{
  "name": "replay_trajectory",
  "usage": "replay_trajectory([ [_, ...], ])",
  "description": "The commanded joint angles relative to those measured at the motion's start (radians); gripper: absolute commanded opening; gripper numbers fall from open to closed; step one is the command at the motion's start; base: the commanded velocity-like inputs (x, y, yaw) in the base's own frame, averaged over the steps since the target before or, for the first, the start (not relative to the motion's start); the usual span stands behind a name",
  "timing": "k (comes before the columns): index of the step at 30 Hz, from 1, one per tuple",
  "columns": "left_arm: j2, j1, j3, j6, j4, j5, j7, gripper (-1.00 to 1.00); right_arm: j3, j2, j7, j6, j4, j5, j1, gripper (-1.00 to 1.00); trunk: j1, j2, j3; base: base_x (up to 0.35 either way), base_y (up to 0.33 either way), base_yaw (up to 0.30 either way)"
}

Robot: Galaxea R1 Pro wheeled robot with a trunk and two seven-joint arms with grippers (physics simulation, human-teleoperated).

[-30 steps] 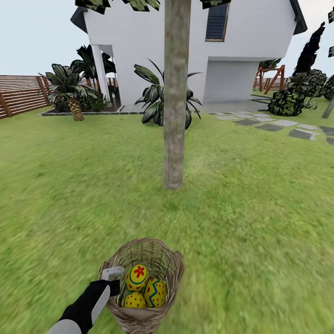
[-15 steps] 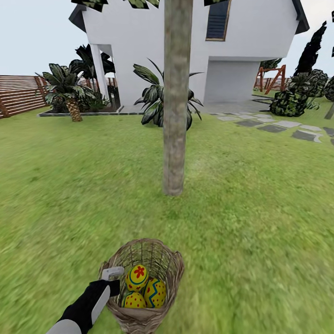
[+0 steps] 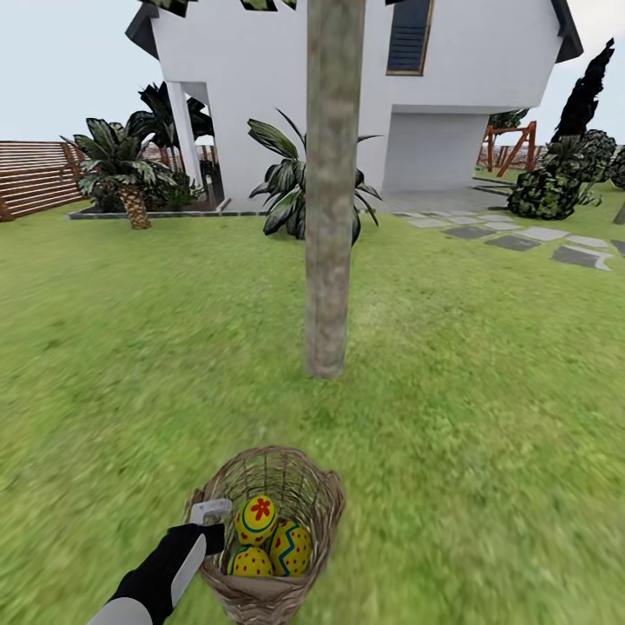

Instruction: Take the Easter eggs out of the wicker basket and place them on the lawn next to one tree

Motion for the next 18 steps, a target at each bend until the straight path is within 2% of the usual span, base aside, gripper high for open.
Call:
replay_trajectory([
  [1, -0.001, 0.0, 0.003, 0.003, -0.002, 0.012, 0.005, -1.0, 0.0, 0.0, -0.003, -0.007, 0.004, 0.0, -0.001, 1.0, 0.001, 0.0, -0.001, 0.332, 0.0, 0.0],
  [8, -0.001, 0.0, 0.003, 0.003, -0.002, 0.012, 0.005, -1.0, -0.001, 0.001, -0.004, -0.007, 0.0, -0.004, -0.002, 1.0, 0.001, 0.0, -0.001, 0.332, 0.0, 0.0],
  [10, -0.001, 0.0, 0.003, 0.003, -0.002, 0.012, 0.005, -1.0, -0.007, -0.008, -0.004, -0.006, -0.014, -0.006, -0.002, 1.0, 0.001, 0.0, -0.001, 0.332, 0.0, 0.0],
  [13, -0.001, 0.0, 0.003, 0.003, -0.002, 0.012, 0.005, -1.0, -0.008, -0.007, -0.006, 0.005, -0.064, -0.007, -0.002, 1.0, 0.001, 0.0, -0.001, 0.332, 0.0, 0.0],
  [18, -0.001, 0.0, 0.004, 0.003, -0.002, 0.012, 0.005, -1.0, -0.008, -0.01, -0.006, 0.004, -0.069, -0.007, -0.004, 1.0, 0.001, 0.0, -0.001, 0.332, 0.0, 0.0],
])
